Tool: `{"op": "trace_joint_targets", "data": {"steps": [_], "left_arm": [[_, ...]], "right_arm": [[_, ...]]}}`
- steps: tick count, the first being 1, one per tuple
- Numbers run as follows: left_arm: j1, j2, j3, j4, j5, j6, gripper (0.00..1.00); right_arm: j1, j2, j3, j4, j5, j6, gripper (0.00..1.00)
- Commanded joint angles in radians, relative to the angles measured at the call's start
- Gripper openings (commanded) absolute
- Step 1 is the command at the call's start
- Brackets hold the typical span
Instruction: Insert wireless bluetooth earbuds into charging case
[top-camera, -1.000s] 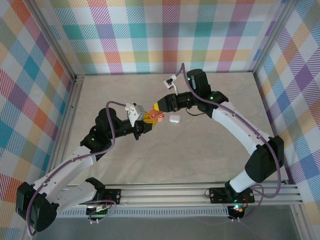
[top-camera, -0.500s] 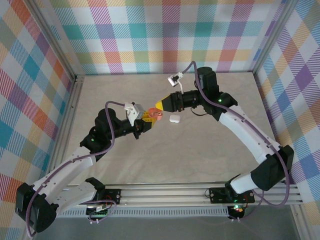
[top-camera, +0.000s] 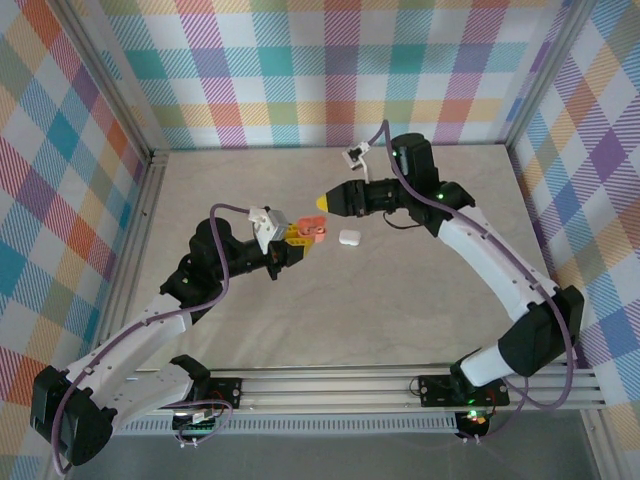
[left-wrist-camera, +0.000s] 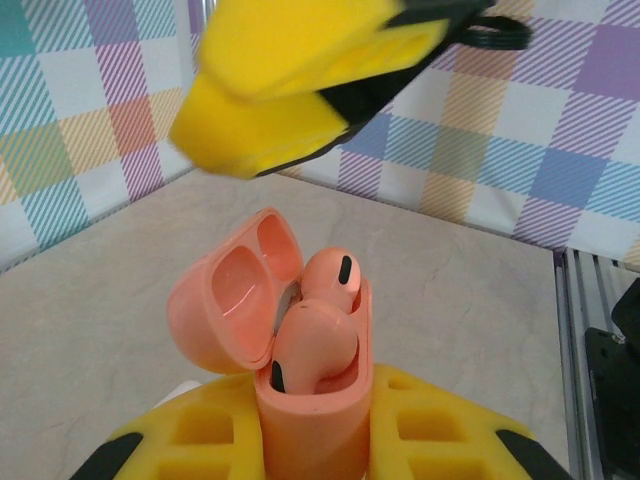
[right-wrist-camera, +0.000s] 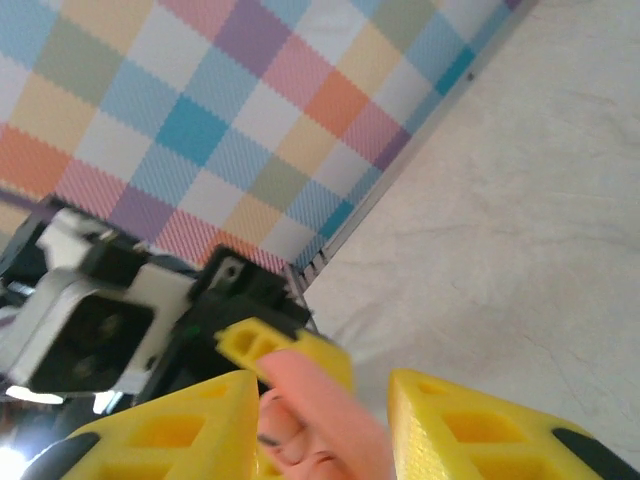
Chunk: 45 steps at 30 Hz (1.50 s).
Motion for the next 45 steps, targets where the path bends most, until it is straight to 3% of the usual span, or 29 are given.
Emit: {"op": "trace_joint_targets", "data": {"steps": [1,14,31,36,40,45], "left_arm": [[-0.006,-0.021,0.015,0.015,0.048,0.026,0.00],[-0.006,0.060,0.076,0.046,0.099,0.036,0.00],[-0.006,0.103,0.090,0.061,0.024,0.013,0.00],[-0.006,0.110,0.094,0.058,0.021,0.011,0.00],[-0.006,0.114,0.097,0.020,0.000,0.001,0.00],[-0.006,0.096,0.038,0.038,-0.042,-0.077,0.00]], "right_arm": [[-0.005,0.031,0.018,-0.006,-0.002,0.050,0.39],[-0.001,0.113,0.019,-0.024,-0.176,0.085,0.36],[0.019,0.107,0.011,-0.014,-0.361,0.064,0.36],[0.019,0.094,0.015,-0.041,-0.334,0.027,0.35],[0.005,0.062,0.006,-0.041,-0.235,0.006,0.38],[-0.063,-0.025,-0.114,0.102,-0.099,0.069,0.44]]}}
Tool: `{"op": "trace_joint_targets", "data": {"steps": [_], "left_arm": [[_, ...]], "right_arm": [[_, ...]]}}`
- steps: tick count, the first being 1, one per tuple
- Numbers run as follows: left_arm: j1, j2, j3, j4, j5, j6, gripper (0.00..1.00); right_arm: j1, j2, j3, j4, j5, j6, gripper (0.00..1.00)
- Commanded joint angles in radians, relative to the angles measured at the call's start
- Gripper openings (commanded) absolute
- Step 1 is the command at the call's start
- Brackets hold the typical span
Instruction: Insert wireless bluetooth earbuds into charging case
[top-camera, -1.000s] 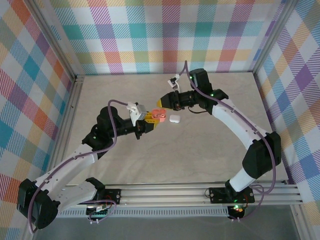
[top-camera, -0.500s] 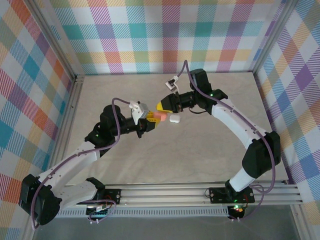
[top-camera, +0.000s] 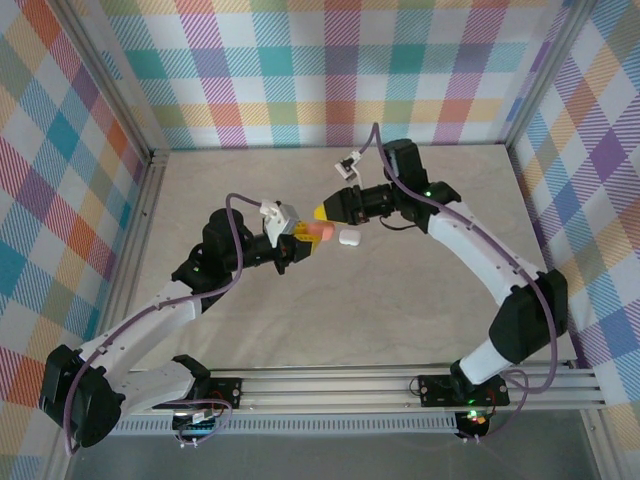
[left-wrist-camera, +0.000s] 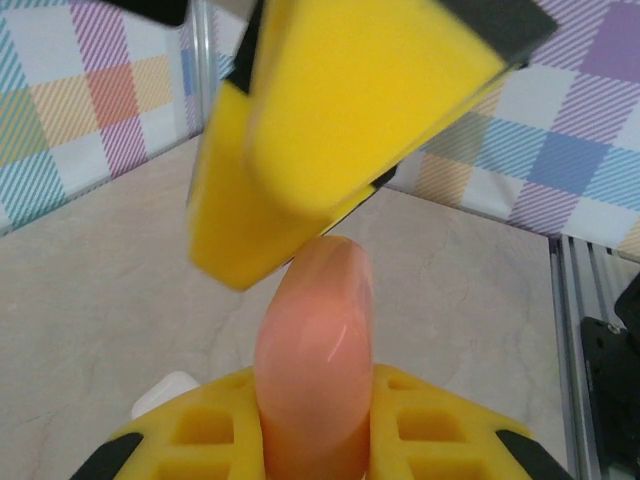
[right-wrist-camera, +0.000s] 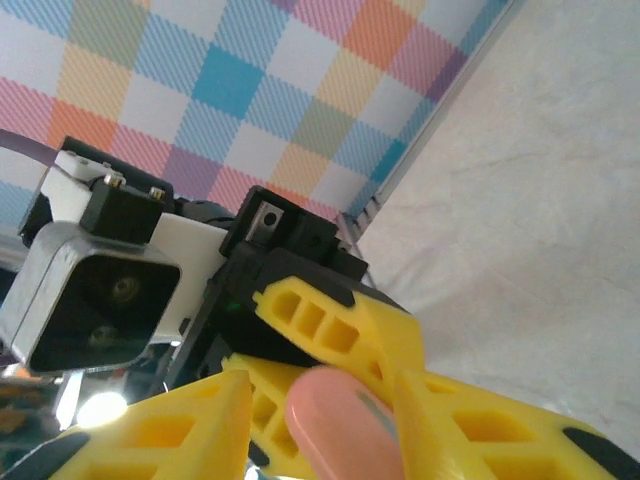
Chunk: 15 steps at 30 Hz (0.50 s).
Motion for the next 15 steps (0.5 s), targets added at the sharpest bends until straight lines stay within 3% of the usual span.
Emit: {"op": "trace_joint_targets", "data": {"steps": [1,4,9,15], "left_arm": [[-0.006,-0.019,-0.025,0.036,-0.067,-0.086,0.00],[-0.003,-0.008,-0.040,-0.005,-0.114,-0.153,0.00],[0.008,0.084,-0.034,-0.081,-0.159,-0.293,0.00],[0.008,0.263,-0.008,-0.120,-0.132,-0.408,0.00]], "right_arm": [[-0.058,-0.086,-0.094,0.115,0.103,0.047,0.46],[-0.105,-0.135,-0.182,0.161,0.203,0.074,0.49],[-0.153,-0.173,-0.276,0.048,0.443,0.019,0.50],[-0.177,-0.215,-0.374,0.053,0.547,-0.029,0.54]]}}
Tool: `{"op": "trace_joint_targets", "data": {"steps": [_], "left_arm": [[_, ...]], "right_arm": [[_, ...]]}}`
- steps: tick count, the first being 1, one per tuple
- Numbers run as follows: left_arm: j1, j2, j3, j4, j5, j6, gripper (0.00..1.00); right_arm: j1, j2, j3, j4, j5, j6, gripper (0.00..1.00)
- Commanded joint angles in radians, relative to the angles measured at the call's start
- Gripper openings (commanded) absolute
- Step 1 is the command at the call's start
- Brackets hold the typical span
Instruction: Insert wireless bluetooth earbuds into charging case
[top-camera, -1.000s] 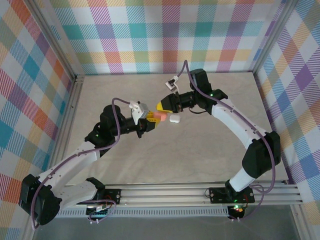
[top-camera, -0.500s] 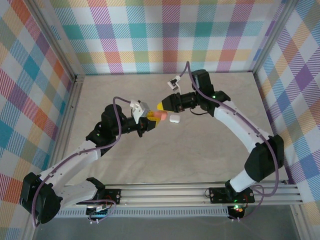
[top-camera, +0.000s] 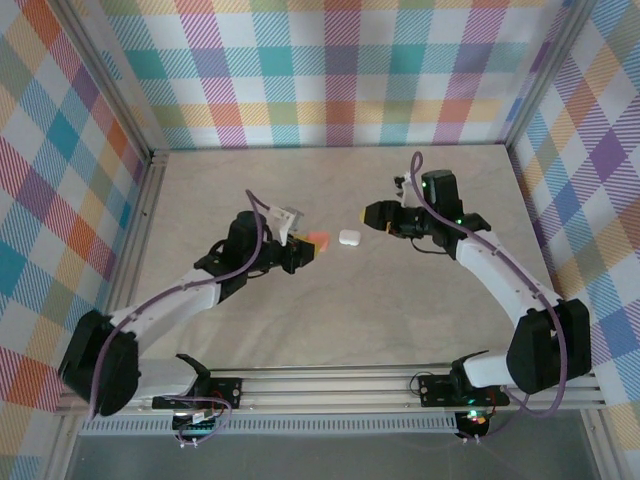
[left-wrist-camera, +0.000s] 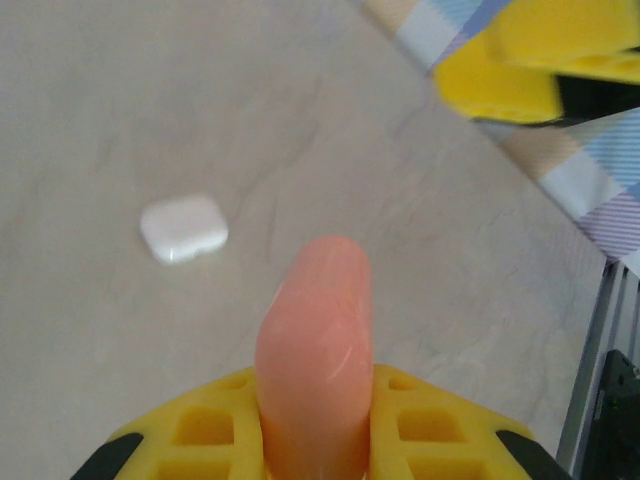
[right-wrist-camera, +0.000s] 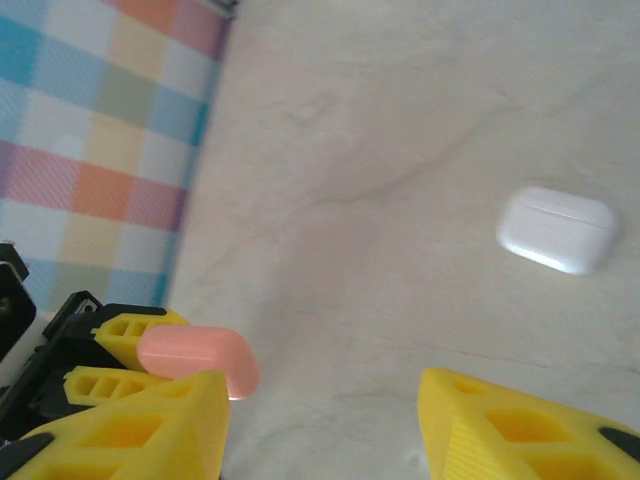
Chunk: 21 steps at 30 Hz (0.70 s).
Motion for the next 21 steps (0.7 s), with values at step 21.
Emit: {"op": "trace_joint_targets", "data": {"steps": [21], "left_arm": [[-0.018,0.360,0.158,-0.291,-0.095,-0.108,0.34]], "right_arm": [[-0.008,-0.024,-0.019,-0.030,0.210,-0.119,0.65]]}}
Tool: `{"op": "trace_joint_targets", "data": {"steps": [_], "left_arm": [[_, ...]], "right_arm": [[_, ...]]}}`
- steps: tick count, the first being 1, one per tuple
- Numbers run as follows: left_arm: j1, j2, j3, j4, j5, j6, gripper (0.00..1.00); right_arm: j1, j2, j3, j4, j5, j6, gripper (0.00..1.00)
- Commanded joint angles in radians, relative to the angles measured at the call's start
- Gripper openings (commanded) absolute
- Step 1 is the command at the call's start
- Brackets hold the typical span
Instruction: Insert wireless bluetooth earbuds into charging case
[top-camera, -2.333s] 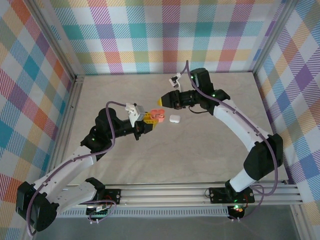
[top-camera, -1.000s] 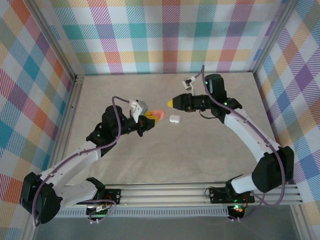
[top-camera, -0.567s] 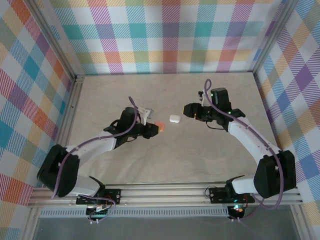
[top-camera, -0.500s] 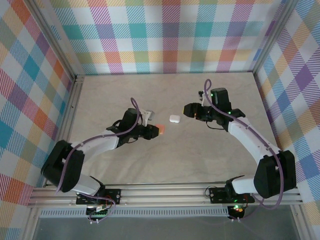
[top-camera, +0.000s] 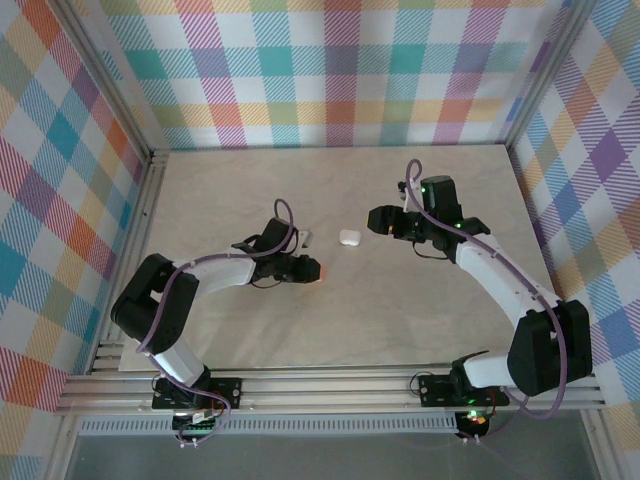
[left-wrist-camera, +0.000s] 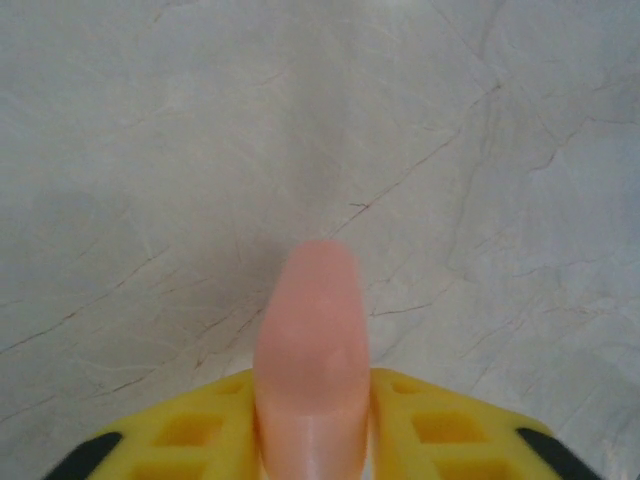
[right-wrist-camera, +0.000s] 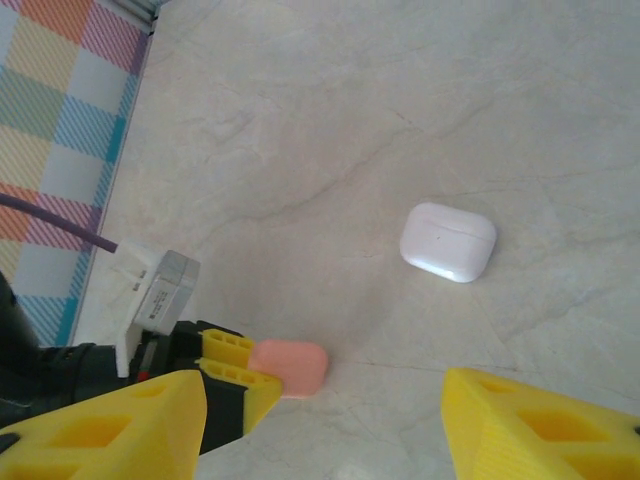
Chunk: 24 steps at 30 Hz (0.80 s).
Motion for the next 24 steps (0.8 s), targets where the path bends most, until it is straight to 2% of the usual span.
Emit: {"op": "trace_joint_targets", "data": {"steps": [1,3,11,17,21,22,24], "left_arm": [[-0.007,-0.005,0.047,-0.103,-0.051,0.040,0.37],[-0.007,-0.016,0.063,-0.130,-0.075,0.054,0.42],[-0.006,-0.074,0.134,-0.263,-0.209,0.126,0.63],[0.007,-0.098,0.235,-0.353,-0.283,0.207,0.65],[0.047,-0.120,0.283,-0.371,-0.344,0.273,0.70],[0.064,-0.136,0.283,-0.358,-0.368,0.289,0.75],[0.101,-0.174,0.261,-0.301,-0.400,0.312,0.97]], "right_arm": [[-0.010,-0.033,-0.001,-0.017,0.086,-0.044,0.65],[-0.015,-0.066,-0.020,-0.002,0.149,-0.048,0.68],[-0.034,-0.189,-0.124,0.114,0.424,-0.125,0.89],[-0.062,-0.208,-0.171,0.164,0.667,-0.240,1.00],[-0.088,-0.208,-0.290,0.357,0.757,-0.314,1.00],[-0.088,-0.206,-0.318,0.405,0.768,-0.339,1.00],[-0.090,-0.197,-0.349,0.453,0.783,-0.369,1.00]]}}
